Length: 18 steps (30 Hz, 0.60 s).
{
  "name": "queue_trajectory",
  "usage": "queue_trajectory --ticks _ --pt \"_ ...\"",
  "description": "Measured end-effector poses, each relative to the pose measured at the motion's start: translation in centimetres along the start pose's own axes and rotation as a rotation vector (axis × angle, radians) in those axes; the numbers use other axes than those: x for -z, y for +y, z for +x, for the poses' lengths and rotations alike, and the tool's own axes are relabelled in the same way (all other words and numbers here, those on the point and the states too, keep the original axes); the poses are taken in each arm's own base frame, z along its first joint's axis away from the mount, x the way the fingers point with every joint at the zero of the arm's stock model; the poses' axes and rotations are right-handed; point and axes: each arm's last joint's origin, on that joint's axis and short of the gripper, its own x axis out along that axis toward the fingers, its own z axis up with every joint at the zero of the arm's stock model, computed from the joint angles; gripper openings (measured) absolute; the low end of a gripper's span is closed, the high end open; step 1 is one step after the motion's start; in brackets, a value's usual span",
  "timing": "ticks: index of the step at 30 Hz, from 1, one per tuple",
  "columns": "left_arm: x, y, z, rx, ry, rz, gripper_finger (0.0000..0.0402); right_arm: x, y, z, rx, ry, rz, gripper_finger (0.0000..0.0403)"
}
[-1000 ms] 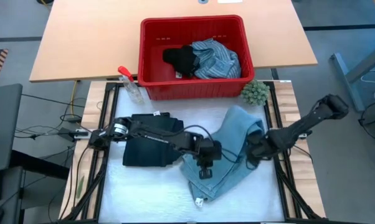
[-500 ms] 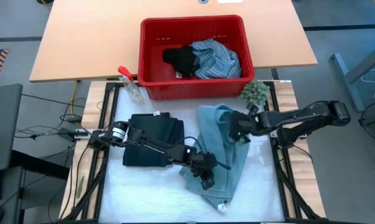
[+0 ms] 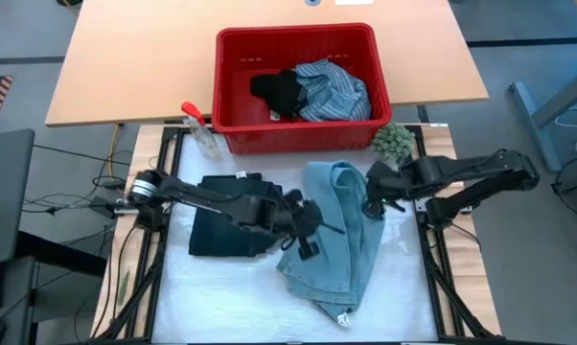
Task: Fold Laundry from Bin
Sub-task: Fold the light blue pants
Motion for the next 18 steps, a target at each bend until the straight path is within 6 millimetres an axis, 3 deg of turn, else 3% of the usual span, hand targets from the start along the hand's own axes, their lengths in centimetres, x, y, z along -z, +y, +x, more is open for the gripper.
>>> queue_trajectory --ticks 5,10,13,18 --pt "-1.6 4.7 -0.3 -0.042 0.029 -0.005 0.0000 3.8 4.3 0.6 -0.158 0.049 0.130 0.0018" --pt "-0.2 8.2 2.7 0.088 0.087 -0.053 0.0000 8.6 7.1 3.0 -0.121 0.138 0.228 0.0018" --pt "1.0 9.5 4.1 0.128 0.071 -0.081 0.0000 10.9 7.7 4.7 -0.027 0.165 0.293 0.0018" --pt "1.3 10.8 6.0 0.116 -0.019 -0.127 0.0000 13.5 6.6 8.9 0.165 0.172 0.377 0.0018"
